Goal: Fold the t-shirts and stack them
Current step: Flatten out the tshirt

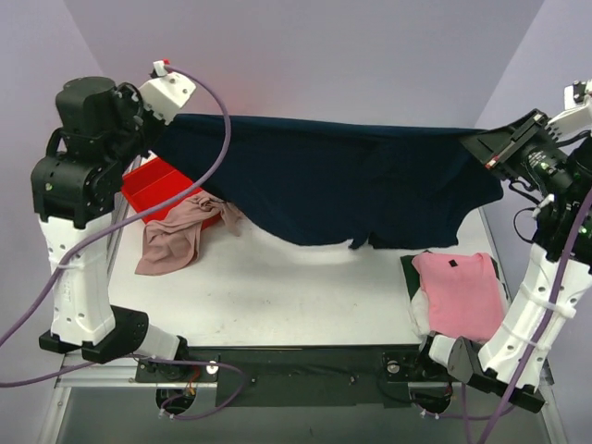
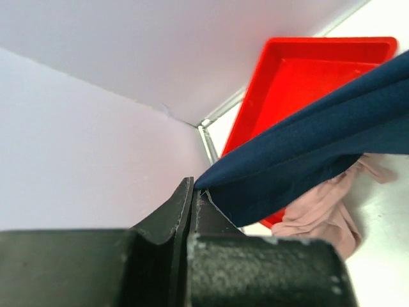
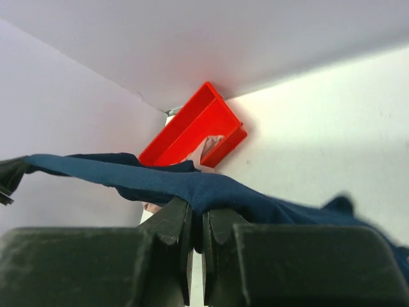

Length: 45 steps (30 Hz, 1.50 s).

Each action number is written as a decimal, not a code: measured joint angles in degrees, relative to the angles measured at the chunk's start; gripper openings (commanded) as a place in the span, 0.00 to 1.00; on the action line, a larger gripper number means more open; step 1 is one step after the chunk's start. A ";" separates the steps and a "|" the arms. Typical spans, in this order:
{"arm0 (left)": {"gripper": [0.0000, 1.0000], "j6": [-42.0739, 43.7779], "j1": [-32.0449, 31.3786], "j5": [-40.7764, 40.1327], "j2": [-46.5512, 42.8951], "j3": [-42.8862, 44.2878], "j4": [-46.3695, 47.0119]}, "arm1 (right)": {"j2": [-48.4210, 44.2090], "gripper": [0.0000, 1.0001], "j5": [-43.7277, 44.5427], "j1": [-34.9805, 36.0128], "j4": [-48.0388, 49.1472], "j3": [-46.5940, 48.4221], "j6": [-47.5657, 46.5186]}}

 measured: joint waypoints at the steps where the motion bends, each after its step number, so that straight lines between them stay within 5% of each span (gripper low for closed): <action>1: 0.00 0.13 0.00 -0.79 -0.35 0.87 0.00 | -0.17 0.00 0.02 0.52 -0.09 2.10 -0.26; 13: 0.00 5.53 0.22 -18.64 -6.51 10.93 4.63 | -4.55 0.00 -4.20 6.73 4.70 20.06 0.55; 26: 0.00 2.62 0.76 -21.55 -11.80 10.82 4.07 | -14.38 0.00 -12.15 12.31 13.05 11.89 0.04; 31: 0.00 -0.74 0.98 -13.88 -15.61 -3.41 1.09 | -14.16 0.00 -12.74 12.31 14.34 2.51 -1.33; 36: 0.00 -3.34 0.96 -4.57 -14.49 -27.67 1.29 | -7.78 0.00 -12.59 12.35 18.21 -12.63 -2.36; 41: 0.00 -3.85 0.92 -1.84 -6.40 -47.43 9.29 | 13.84 0.00 -11.61 12.41 21.46 -20.85 -4.35; 45: 0.00 -3.93 -0.09 -1.09 -2.95 -55.15 16.26 | 32.50 0.00 -10.29 13.09 22.03 -20.41 -6.27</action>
